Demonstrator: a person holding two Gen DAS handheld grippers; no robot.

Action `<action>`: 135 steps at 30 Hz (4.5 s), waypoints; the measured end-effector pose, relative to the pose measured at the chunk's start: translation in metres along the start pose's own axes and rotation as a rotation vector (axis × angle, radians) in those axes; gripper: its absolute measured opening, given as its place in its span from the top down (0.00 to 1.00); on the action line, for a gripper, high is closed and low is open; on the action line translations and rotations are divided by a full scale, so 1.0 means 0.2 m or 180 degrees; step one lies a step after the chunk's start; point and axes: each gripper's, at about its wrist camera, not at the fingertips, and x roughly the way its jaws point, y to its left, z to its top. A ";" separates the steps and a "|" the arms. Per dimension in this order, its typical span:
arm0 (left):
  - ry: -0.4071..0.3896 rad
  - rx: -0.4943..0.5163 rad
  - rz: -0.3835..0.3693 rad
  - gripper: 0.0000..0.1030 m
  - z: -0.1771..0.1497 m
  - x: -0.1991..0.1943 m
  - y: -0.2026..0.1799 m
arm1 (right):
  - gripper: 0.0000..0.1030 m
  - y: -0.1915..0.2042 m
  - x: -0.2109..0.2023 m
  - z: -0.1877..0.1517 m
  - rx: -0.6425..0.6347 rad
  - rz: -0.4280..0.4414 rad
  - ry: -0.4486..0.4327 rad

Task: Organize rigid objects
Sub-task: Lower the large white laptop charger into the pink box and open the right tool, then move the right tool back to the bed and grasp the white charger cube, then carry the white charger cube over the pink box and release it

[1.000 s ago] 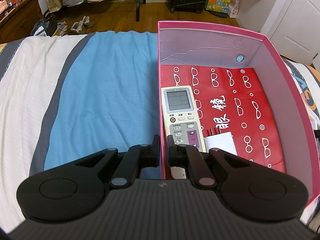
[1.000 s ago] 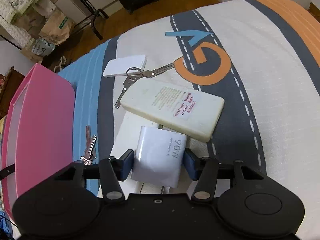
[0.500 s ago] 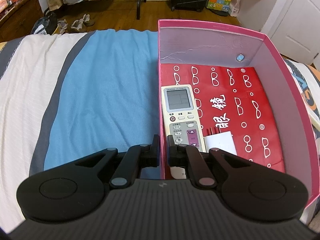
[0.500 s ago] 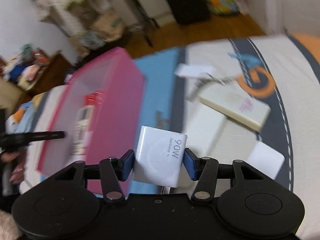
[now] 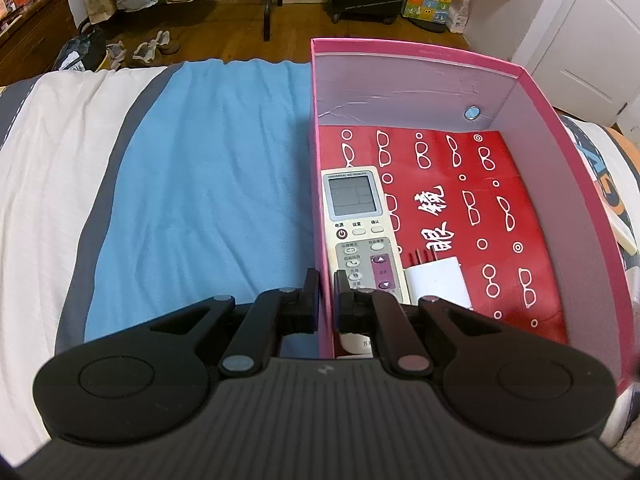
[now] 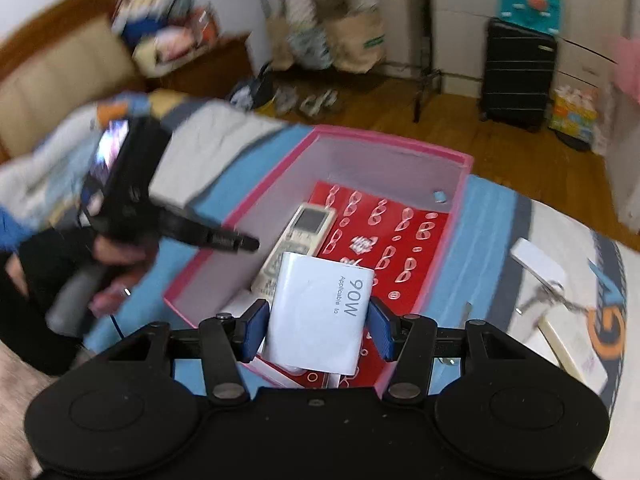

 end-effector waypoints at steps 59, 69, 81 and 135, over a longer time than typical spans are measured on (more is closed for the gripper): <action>0.0012 -0.0053 -0.0049 0.93 0.00 -0.01 -0.01 | 0.39 -0.33 -0.23 -0.21 0.0474 -0.0856 0.0308; 0.0041 -0.0070 -0.0037 0.93 0.01 0.00 -0.02 | 0.36 -0.64 -0.17 -0.45 0.1182 -0.0584 0.0443; 0.0103 -0.0068 -0.0017 0.92 0.01 0.03 -0.01 | 0.35 -1.14 -0.11 -0.70 0.2566 -0.0436 0.0453; 0.0147 -0.0168 0.0000 0.92 -0.02 0.06 0.00 | 0.42 -0.07 -0.02 0.04 0.0500 0.0257 -0.0396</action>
